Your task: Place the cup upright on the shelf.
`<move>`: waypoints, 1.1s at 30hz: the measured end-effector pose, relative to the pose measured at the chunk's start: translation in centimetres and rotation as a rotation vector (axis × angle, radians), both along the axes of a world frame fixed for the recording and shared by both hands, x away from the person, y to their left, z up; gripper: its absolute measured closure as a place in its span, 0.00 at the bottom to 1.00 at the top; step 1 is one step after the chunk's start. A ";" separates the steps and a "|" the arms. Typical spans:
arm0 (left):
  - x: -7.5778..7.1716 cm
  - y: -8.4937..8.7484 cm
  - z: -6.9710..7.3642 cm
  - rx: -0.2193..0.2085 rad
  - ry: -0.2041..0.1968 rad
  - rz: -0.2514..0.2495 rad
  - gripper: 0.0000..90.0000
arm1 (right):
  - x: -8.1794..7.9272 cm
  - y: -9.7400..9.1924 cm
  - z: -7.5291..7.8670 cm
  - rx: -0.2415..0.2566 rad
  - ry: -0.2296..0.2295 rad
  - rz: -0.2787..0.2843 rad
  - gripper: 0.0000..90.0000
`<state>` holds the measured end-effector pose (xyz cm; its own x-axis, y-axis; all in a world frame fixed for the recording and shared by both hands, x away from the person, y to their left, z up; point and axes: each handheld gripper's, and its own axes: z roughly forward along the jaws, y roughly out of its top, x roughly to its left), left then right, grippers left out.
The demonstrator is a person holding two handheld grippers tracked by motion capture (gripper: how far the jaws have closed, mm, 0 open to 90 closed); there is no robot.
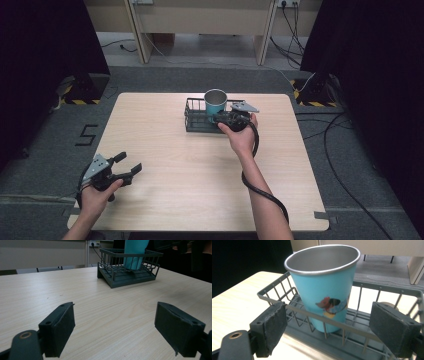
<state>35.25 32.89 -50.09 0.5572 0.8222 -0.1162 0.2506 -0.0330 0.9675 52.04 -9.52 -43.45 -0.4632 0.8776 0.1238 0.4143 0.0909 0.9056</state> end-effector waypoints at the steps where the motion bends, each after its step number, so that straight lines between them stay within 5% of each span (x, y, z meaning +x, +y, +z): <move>1: 0.0 0.0 0.0 0.001 0.000 0.000 0.18 | -0.2 -0.2 0.0 -0.003 -0.003 0.002 0.17; 33: -0.1 -0.1 0.0 0.008 0.000 0.001 0.18 | -6.6 -5.2 -1.6 -0.021 0.007 -0.005 0.18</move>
